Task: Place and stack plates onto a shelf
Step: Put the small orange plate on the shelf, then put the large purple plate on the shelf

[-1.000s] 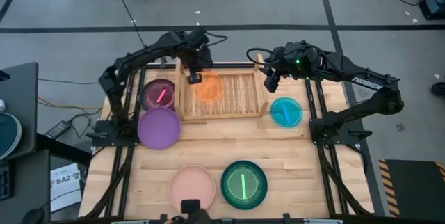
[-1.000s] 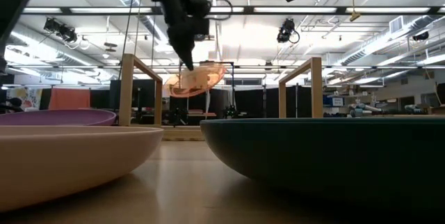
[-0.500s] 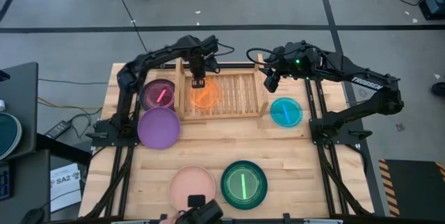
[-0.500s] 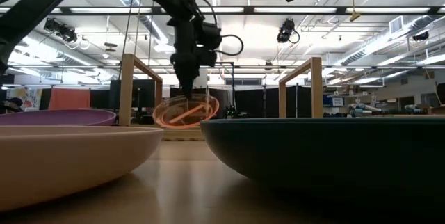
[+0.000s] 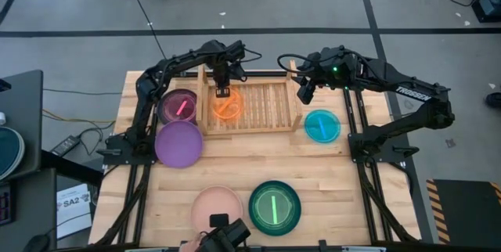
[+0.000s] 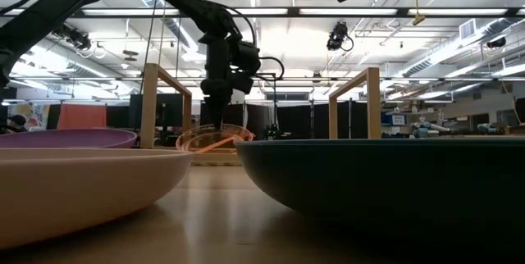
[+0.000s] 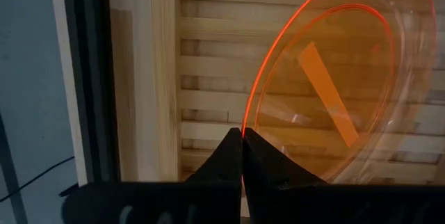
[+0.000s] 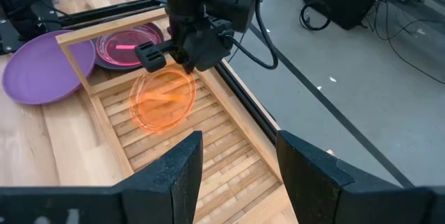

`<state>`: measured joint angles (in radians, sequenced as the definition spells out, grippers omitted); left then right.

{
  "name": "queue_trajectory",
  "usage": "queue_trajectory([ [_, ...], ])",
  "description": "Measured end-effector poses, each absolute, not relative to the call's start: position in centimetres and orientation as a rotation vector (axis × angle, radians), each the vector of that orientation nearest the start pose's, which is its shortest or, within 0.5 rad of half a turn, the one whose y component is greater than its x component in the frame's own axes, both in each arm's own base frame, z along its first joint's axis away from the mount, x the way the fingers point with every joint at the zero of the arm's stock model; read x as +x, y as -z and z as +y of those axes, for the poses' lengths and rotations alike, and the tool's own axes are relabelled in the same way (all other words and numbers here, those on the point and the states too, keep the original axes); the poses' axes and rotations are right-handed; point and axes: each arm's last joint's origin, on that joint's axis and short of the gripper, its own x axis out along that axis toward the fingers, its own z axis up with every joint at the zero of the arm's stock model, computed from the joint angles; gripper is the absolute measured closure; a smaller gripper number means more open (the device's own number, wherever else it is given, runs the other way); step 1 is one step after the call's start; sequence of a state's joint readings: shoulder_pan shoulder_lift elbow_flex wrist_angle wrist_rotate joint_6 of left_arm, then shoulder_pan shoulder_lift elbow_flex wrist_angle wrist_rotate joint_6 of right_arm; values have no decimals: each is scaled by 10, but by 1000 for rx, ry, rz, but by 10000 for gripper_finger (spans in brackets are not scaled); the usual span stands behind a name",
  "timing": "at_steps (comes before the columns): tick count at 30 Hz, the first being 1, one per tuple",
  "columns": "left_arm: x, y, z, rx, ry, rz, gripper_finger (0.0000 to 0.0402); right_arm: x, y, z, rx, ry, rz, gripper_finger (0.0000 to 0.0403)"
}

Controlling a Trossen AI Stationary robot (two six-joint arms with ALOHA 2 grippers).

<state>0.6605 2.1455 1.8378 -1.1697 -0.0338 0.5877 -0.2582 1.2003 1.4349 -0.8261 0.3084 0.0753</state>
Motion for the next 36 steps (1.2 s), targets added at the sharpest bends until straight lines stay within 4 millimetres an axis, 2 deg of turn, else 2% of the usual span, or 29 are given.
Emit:
queue_trajectory([
  [6,335,-211,261,19,-133,1522,383,219,-412,-66,79,531,576,214],
  [19,336,-211,261,22,-136,1517,305,219,-412,-65,82,525,576,214],
  [31,341,-212,262,37,-180,1479,217,219,-412,-65,82,526,576,214],
  [36,346,-212,254,89,-208,1521,206,219,-412,-65,82,525,576,214],
])
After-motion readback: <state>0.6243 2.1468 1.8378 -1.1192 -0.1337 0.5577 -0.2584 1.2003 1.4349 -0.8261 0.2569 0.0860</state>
